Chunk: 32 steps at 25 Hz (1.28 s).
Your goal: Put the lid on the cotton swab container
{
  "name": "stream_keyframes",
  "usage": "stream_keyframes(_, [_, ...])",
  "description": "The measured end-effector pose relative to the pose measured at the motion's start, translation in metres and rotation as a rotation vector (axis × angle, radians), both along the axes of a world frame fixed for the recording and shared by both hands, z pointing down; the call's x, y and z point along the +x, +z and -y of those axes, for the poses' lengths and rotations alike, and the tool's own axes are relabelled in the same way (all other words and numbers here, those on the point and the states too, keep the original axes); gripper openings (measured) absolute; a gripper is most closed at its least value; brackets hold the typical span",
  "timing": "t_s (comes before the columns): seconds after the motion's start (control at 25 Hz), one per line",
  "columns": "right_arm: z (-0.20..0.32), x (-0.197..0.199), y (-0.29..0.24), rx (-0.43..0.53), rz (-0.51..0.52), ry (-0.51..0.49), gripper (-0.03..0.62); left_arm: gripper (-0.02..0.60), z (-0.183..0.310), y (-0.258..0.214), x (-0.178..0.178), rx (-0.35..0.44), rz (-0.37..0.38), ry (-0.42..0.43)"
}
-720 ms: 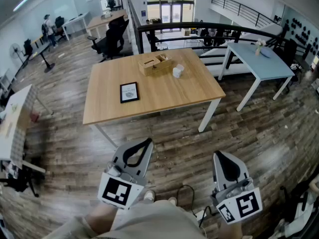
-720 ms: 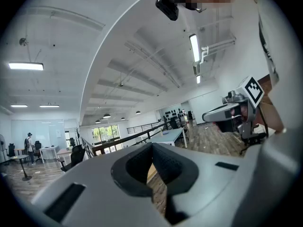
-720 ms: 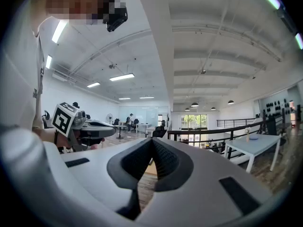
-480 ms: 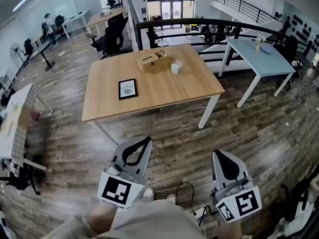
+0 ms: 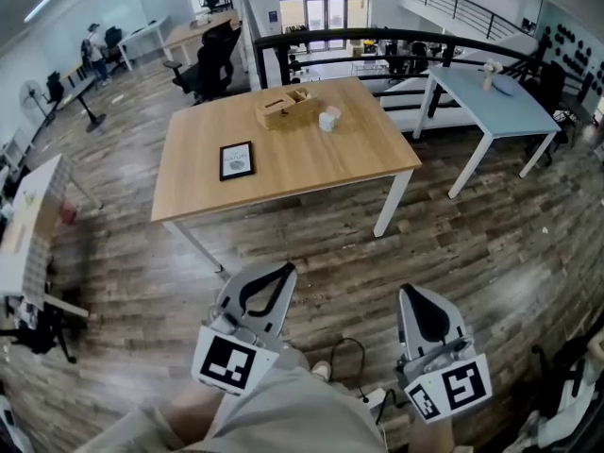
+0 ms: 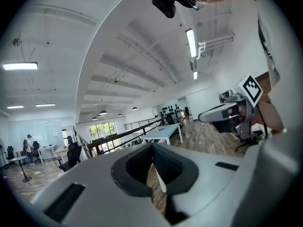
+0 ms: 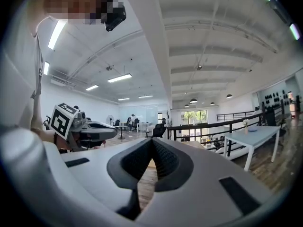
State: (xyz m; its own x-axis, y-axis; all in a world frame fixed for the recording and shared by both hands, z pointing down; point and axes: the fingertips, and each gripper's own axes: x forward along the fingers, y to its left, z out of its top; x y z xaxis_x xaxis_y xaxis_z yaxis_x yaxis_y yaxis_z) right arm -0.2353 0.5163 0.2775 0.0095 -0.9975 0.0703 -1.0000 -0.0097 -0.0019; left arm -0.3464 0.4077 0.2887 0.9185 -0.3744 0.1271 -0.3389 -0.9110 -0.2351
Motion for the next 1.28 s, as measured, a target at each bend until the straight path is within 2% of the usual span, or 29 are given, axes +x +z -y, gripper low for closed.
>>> stream_keyframes(0.36, [-0.006,0.019,0.009,-0.009,-0.005,0.034,0.026,0.021,0.001,0.0,0.013,0.003,-0.025,-0.001])
stream_keyframes(0.64, [0.028,0.033,0.021,-0.041,-0.004,0.01,0.026,0.021,0.033,0.012,0.031,-0.017,-0.022,-0.009])
stream_keyframes(1.0, [0.116,0.088,0.03,-0.071,-0.02,0.014,0.026,0.021,0.123,0.024,0.082,-0.041,-0.025,-0.019])
stream_keyframes(1.28, [0.21,0.13,0.024,-0.1,-0.021,0.019,0.026,0.021,0.222,0.027,0.132,-0.059,0.034,-0.011])
